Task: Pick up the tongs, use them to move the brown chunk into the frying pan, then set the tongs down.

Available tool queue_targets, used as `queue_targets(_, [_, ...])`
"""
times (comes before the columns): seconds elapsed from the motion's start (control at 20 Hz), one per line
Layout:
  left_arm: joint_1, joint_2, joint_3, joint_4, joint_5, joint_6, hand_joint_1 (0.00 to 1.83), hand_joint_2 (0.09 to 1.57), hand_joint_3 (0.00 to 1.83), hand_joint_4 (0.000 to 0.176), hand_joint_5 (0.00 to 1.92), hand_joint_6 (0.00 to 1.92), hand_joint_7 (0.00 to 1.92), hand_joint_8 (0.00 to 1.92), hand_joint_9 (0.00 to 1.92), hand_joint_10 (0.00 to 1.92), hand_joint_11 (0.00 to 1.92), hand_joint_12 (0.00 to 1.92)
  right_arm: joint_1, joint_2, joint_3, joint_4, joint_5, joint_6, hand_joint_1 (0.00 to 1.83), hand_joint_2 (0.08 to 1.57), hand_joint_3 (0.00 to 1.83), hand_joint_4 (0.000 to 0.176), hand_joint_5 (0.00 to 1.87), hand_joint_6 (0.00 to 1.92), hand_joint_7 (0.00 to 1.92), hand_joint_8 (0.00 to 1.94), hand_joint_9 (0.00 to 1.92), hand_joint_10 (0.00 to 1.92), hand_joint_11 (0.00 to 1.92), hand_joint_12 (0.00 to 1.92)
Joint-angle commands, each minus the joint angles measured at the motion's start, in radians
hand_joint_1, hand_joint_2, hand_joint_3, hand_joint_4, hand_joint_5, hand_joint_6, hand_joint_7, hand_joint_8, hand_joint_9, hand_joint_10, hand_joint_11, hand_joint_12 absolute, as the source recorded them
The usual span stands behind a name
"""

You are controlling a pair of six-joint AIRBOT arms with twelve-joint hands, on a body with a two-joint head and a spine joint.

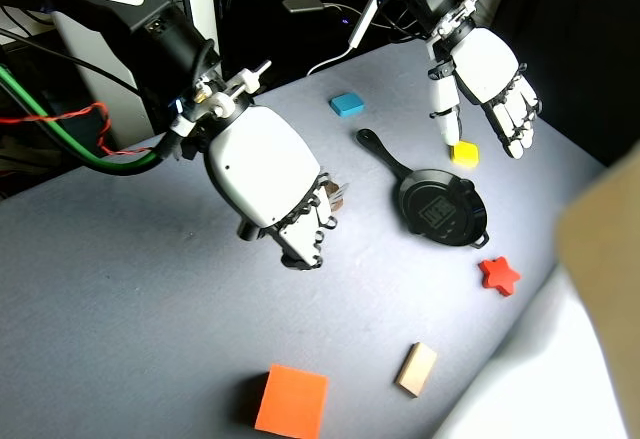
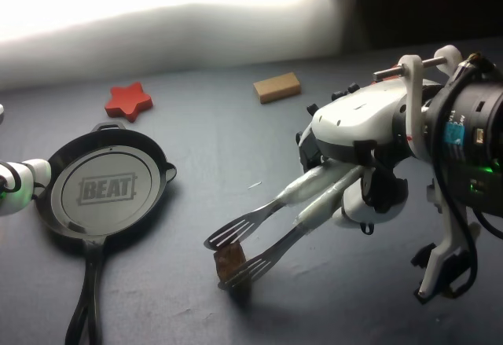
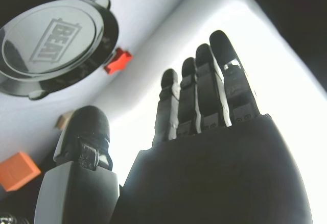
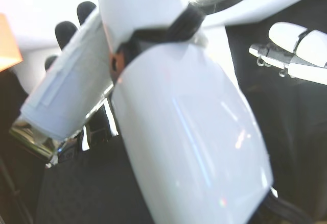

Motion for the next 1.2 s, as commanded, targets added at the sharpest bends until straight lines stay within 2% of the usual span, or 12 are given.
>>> queue_targets(0.0, [-0.004, 0.008, 0.001, 0.063, -0.08, 0.005, 0.09, 1.35, 0.0, 0.036, 0.13, 0.01, 0.13, 0.0, 0.18, 0.01, 0.0, 0.85, 0.006, 0.0, 0.007, -0.06, 0.028, 0.005, 1.1, 1.18, 0.0, 0.0, 0.54, 0.67, 0.64, 0.56, 0.44, 0.89, 0.0, 1.54])
queue_targets(0.15, [-0.003, 0.008, 0.0, 0.063, -0.08, 0.005, 0.07, 1.36, 0.0, 0.043, 0.12, 0.0, 0.13, 0.0, 0.18, 0.01, 0.0, 0.88, 0.002, -0.01, 0.019, -0.06, 0.031, 0.005, 1.09, 1.19, 0.0, 0.0, 0.53, 0.66, 0.63, 0.55, 0.44, 0.88, 0.0, 1.54])
queue_targets(0.5, [-0.003, 0.008, 0.0, 0.063, -0.08, 0.006, 0.1, 1.35, 0.0, 0.033, 0.12, 0.0, 0.12, 0.0, 0.16, 0.0, 0.0, 0.82, -0.001, -0.035, 0.022, -0.061, 0.036, 0.0, 1.09, 1.19, 0.0, 0.0, 0.54, 0.68, 0.63, 0.57, 0.43, 0.9, 0.0, 1.56])
queue_targets(0.6, [-0.003, 0.008, 0.0, 0.063, -0.08, 0.007, 0.07, 1.36, 0.0, 0.043, 0.1, 0.0, 0.12, 0.0, 0.17, 0.0, 0.0, 0.85, -0.003, -0.039, 0.023, -0.062, 0.036, 0.0, 1.07, 1.19, 0.0, 0.0, 0.53, 0.69, 0.64, 0.58, 0.44, 0.91, 0.02, 1.55])
queue_targets(0.65, [-0.003, 0.008, 0.0, 0.063, -0.08, 0.007, 0.07, 1.36, 0.0, 0.038, 0.1, 0.01, 0.13, 0.01, 0.19, 0.01, 0.0, 0.86, -0.01, -0.041, 0.023, -0.066, 0.036, -0.002, 1.08, 1.18, 0.0, 0.0, 0.54, 0.7, 0.65, 0.58, 0.45, 0.92, 0.03, 1.55])
queue_targets(0.9, [-0.003, 0.008, -0.001, 0.063, -0.08, 0.007, 0.1, 1.35, 0.0, 0.031, 0.13, 0.01, 0.13, 0.0, 0.18, 0.0, 0.0, 0.86, -0.016, -0.045, 0.03, -0.067, 0.036, -0.003, 1.09, 1.19, 0.0, 0.0, 0.54, 0.74, 0.65, 0.61, 0.46, 0.95, 0.04, 1.57])
queue_targets(0.95, [-0.003, 0.008, -0.001, 0.063, -0.08, 0.007, 0.11, 1.35, 0.0, 0.031, 0.12, 0.01, 0.13, 0.0, 0.18, 0.0, 0.0, 0.86, -0.017, -0.046, 0.032, -0.067, 0.036, -0.003, 1.07, 1.26, 0.01, 0.0, 0.64, 1.3, 0.66, 0.63, 0.46, 0.97, 0.04, 1.59])
queue_targets(1.0, [-0.003, 0.008, -0.001, 0.063, -0.08, 0.007, 0.1, 1.35, 0.0, 0.033, 0.14, 0.01, 0.14, 0.0, 0.18, 0.0, 0.0, 0.88, -0.019, -0.047, 0.035, -0.067, 0.036, -0.007, 1.06, 1.29, 0.0, 0.0, 0.64, 1.47, 0.64, 0.68, 0.45, 1.02, 0.04, 1.63])
queue_targets(1.15, [-0.004, 0.008, 0.0, 0.063, -0.08, 0.007, 0.11, 1.35, 0.0, 0.035, 0.15, 0.01, 0.15, 0.01, 0.18, 0.0, 0.0, 0.86, -0.019, -0.045, 0.036, -0.067, 0.033, -0.009, 1.04, 1.31, 0.0, 0.0, 0.61, 1.52, 0.63, 0.71, 0.44, 1.04, 0.04, 1.64])
